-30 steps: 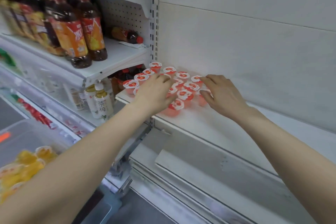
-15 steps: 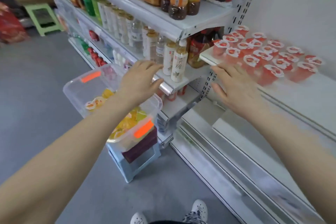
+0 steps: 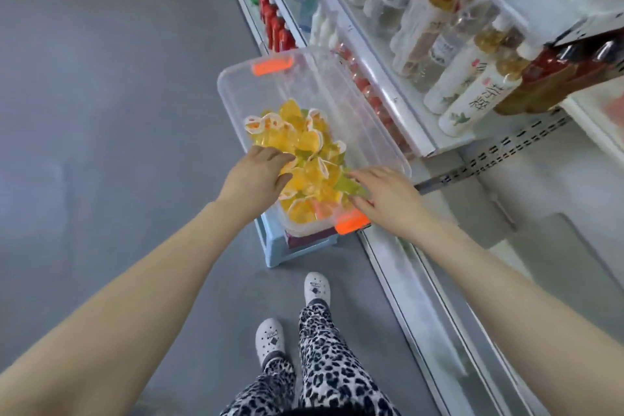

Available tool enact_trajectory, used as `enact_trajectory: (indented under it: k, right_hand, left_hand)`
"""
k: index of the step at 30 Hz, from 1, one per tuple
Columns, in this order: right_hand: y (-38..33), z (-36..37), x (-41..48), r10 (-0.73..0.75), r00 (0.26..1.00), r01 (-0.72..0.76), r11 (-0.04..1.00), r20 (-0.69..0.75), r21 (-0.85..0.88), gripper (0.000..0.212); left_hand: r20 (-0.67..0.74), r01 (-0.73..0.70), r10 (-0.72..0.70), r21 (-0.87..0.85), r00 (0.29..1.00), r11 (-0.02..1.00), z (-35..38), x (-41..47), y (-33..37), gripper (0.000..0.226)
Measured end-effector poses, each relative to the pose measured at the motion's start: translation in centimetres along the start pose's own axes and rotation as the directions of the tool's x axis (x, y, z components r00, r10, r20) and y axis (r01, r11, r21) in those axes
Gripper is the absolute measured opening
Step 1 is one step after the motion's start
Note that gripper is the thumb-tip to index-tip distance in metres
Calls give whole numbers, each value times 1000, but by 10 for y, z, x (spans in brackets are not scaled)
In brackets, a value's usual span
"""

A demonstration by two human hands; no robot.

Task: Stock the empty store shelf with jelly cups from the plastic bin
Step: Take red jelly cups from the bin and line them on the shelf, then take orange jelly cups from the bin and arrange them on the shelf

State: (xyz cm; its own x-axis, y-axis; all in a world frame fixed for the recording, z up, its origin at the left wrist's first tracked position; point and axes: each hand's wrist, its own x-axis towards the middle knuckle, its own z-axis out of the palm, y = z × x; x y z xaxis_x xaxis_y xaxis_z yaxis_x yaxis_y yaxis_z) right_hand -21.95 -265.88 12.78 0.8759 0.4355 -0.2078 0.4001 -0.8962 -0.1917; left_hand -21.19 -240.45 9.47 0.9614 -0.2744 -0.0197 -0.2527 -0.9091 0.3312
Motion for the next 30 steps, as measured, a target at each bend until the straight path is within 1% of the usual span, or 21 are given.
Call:
enact_trajectory:
  k: [3, 6, 8, 10, 12, 15, 17, 19, 21, 23, 25, 26, 28, 30]
  right_hand:
    - [-3, 13, 41, 36, 982, -38, 999, 185, 4, 42]
    - [-5, 32, 69, 94, 922, -116, 993, 376, 37, 48]
    - [-8, 45, 81, 78, 884, -102, 994, 460, 27, 47]
    - [-11, 52, 88, 79, 868, -66, 997, 490, -43, 42]
    - [-10, 56, 96, 81, 864, -56, 996, 497, -64, 39]
    - [-4, 53, 101, 44, 844, -27, 999, 534, -39, 43]
    - [5, 43, 102, 23, 838, -52, 998, 545, 37, 49]
    - [20, 26, 104, -2, 858, -74, 989, 513, 128, 47]
    - [40, 7, 107, -9, 914, -69, 982, 405, 176, 34]
    - [53, -5, 109, 37, 959, -100, 972, 283, 213, 38]
    - [54, -4, 108, 91, 976, -142, 955, 197, 259, 50]
    - [52, 0, 107, 106, 983, -143, 956, 153, 256, 53]
    - [49, 12, 101, 107, 993, -117, 964, 56, 238, 52]
    - [51, 22, 93, 106, 994, -96, 960, -26, 263, 49]
  left_hand:
    - [-28, 40, -41, -18, 999, 999, 9, 15, -6, 38]
    - [-45, 31, -30, 20, 999, 999, 18, 24, -13, 34]
    - [-86, 14, -11, 29, 996, 999, 24, 25, -16, 28]
    - [-132, 14, -12, 11, 991, 1000, 27, 25, -16, 26]
    - [-135, 20, -21, -7, 991, 1000, 28, 26, -16, 27]
    - [-113, 32, -33, -9, 993, 999, 29, 27, -18, 29]
    - [-116, 24, -23, 8, 993, 1000, 30, 27, -18, 30]
    - [-133, 19, -16, 19, 991, 1000, 30, 28, -18, 29]
    - [-133, 21, -16, 38, 991, 999, 30, 29, -17, 29]
    - [-71, 26, -21, 80, 997, 996, 29, 32, -16, 32]
    - [19, 19, -22, 142, 1000, 990, 28, 38, -16, 38]
    - [58, 10, -20, 165, 998, 986, 27, 42, -15, 41]
    - [111, -3, -17, 182, 994, 983, 29, 52, -11, 44]
    - [166, 2, -33, 186, 986, 982, 36, 66, -3, 48]
